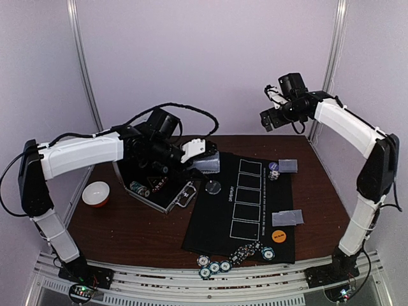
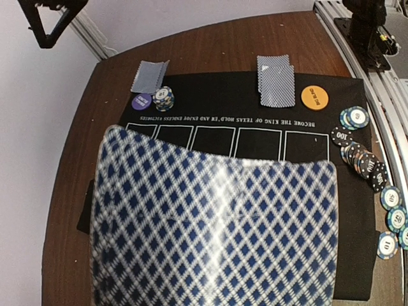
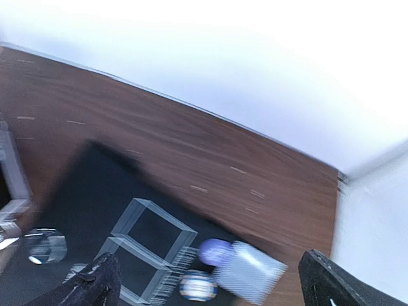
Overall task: Distribute texas hold em gaming equipment
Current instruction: Pick up the poker card from the face-down deck piles.
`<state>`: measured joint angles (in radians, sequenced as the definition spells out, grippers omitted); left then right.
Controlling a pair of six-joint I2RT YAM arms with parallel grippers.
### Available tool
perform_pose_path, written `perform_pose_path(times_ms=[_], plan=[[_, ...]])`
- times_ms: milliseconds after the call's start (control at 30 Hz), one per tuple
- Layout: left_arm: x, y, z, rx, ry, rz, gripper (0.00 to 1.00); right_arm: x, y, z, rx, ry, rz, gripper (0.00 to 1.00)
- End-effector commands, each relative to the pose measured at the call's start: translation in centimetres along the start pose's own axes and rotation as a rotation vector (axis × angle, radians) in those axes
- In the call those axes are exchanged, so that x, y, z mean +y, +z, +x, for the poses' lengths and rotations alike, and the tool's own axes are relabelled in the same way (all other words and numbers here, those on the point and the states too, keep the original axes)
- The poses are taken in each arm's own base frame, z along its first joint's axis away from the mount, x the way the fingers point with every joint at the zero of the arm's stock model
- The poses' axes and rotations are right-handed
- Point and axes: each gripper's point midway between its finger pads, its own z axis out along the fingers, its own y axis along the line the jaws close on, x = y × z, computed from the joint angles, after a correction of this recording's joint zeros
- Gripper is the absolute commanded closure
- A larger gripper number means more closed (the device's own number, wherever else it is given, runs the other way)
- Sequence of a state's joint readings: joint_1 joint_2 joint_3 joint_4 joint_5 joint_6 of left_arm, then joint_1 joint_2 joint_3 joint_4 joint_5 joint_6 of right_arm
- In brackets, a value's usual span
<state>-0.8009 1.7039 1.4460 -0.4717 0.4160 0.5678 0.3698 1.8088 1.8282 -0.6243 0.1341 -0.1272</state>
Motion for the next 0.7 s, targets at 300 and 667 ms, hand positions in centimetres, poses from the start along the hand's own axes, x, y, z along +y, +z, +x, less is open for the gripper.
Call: perform_pose_path(times_ms=[300,667], plan=[[0.1,-4.9,1.3,-0.007,-0.183,-0.211,0.47,24.1,-16.2,1.0,-0.308,0.213,-1.072,0.0],[-2.4,-4.7,3.8,-0.006,-0.229,-0.222,0.47,30.7,-15.7,4.0,-0.239,0.2,-1.146,0.0]])
